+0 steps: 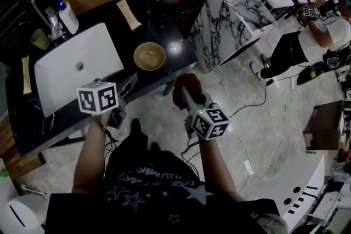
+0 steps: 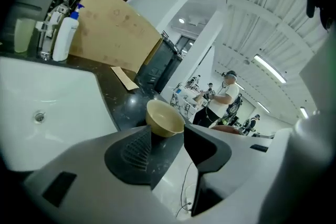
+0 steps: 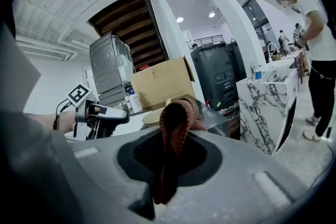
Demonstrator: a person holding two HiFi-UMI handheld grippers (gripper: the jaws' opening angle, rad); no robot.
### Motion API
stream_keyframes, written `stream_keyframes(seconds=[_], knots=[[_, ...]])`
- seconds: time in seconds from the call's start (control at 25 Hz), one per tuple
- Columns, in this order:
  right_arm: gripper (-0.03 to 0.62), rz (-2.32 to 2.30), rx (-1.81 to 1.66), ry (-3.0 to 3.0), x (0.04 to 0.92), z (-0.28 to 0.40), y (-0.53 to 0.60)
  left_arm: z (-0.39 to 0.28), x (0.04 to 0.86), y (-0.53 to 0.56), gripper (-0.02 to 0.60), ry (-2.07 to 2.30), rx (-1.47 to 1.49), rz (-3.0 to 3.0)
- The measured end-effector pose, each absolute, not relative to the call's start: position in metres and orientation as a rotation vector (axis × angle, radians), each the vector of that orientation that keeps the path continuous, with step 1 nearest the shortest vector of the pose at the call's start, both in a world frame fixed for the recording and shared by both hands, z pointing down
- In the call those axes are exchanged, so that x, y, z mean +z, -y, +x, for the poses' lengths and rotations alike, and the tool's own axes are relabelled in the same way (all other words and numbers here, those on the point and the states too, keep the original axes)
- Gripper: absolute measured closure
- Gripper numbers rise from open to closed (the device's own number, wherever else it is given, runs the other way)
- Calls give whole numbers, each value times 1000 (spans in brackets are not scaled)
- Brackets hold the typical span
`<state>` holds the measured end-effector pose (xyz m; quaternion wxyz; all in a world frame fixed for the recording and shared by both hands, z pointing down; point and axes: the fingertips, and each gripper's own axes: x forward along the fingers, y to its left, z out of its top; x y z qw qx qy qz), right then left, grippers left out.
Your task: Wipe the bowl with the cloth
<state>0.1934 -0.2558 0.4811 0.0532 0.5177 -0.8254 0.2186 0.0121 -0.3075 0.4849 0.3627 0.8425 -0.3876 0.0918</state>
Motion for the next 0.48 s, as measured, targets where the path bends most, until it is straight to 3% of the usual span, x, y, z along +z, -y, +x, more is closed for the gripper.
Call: stream_keyframes(seconds=[0.48], knots=[[540, 1714, 634, 2448, 464, 199, 312, 25, 500, 381, 410, 858, 337, 2191]])
